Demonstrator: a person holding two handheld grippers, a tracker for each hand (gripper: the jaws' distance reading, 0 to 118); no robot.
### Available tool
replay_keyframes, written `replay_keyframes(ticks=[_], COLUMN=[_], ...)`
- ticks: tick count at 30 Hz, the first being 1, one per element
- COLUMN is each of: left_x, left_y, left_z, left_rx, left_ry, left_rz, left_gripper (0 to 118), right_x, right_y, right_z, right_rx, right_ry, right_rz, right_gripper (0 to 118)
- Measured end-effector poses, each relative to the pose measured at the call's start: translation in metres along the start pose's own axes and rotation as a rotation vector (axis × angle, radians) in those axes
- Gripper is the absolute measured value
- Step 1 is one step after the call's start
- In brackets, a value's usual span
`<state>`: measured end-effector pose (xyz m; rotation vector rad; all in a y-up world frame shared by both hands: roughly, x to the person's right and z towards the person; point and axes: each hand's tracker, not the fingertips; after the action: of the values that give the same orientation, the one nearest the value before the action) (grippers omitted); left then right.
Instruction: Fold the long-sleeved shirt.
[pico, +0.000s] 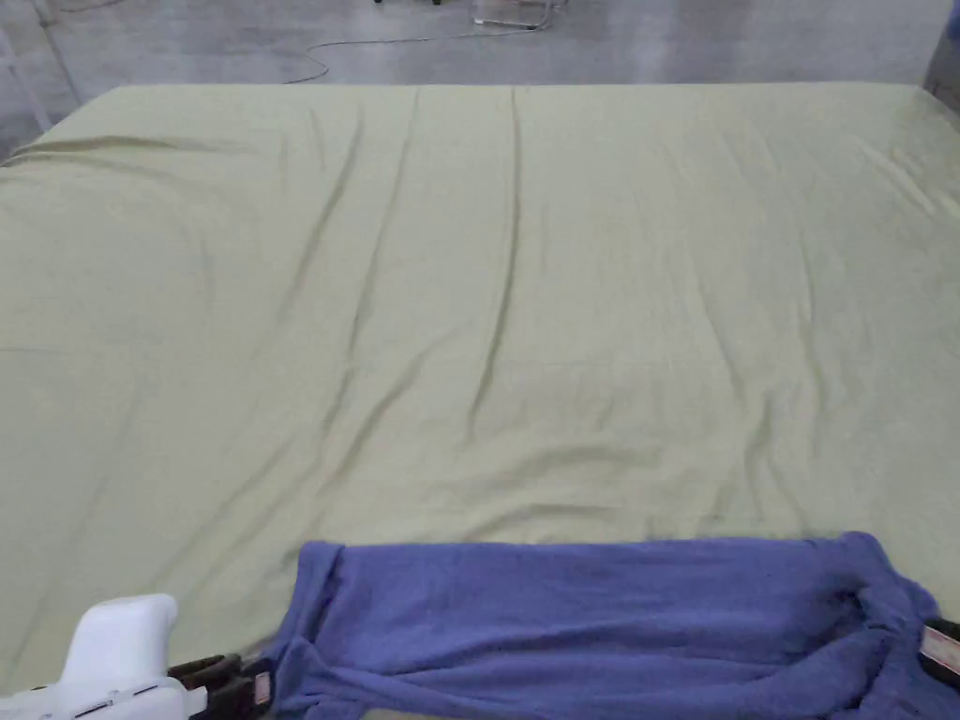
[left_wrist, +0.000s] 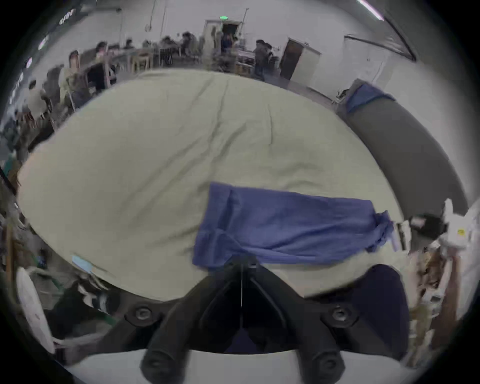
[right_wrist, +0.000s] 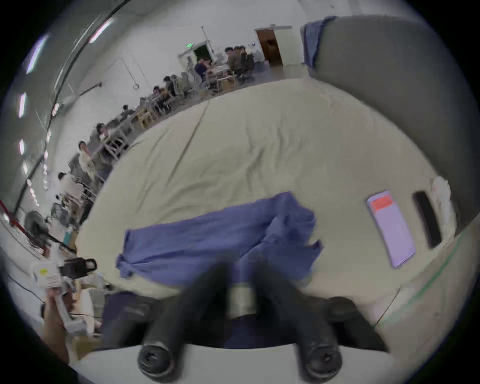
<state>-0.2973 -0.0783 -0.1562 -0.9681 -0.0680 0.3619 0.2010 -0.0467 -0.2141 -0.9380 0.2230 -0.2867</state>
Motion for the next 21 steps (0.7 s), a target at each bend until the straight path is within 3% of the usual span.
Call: replay_keyframes(ticks=[2, 3, 5, 8, 9, 10, 14, 19, 20, 21], left_x=[-0.019, -0.032, -0.057, -0.090, -0.077, -0.076, -0.092, -0.056, -0.055, -0.057], left_y=[0.005, 0.010, 0.026, 0.037, 0.049, 0.053, 0.049, 0.060, 0.061, 0.067], left_z=[-0.010, -0.015, -0.032, -0.064, -0.073, -0.082, -0.148, -0.165, -0.167, -0.170], left_rx=[-0.010, 0.012, 0.012, -0.030, -0.043, -0.056, -0.287, -0.267, -0.266, -0.249], left_ry=[-0.053, -0.089, -0.149, -0.272, -0.246, -0.245, -0.500, -0.490, -0.514, -0.512], left_rz=[0.086, 0.127, 0.202, 0.318, 0.339, 0.343, 0.359, 0.261, 0.270, 0.261], left_gripper=[4, 29, 117, 116, 116, 116, 116, 116, 109, 83], right_x=[0.003, 0.004, 0.003, -0.003, -0.003, -0.003, -0.006, -0.011, -0.018, -0.019], right_y=[-0.010, -0.013, -0.011, -0.007, -0.006, -0.004, -0.001, -0.002, -0.002, -0.002], right_z=[-0.009, -0.013, -0.018, -0.025, -0.028, -0.031, -0.043, -0.059, -0.062, -0.065], right_rx=[-0.049, -0.062, -0.075, -0.100, -0.109, -0.118, -0.133, -0.149, -0.152, -0.156], right_ry=[0.077, 0.118, 0.151, 0.197, 0.222, 0.260, 0.386, 0.419, 0.419, 0.423], right_rz=[-0.038, -0.040, -0.041, 0.000, 0.003, -0.005, -0.084, -0.137, -0.138, -0.143], right_gripper=[0, 0, 0, 0, 0, 0, 0, 0, 0, 0])
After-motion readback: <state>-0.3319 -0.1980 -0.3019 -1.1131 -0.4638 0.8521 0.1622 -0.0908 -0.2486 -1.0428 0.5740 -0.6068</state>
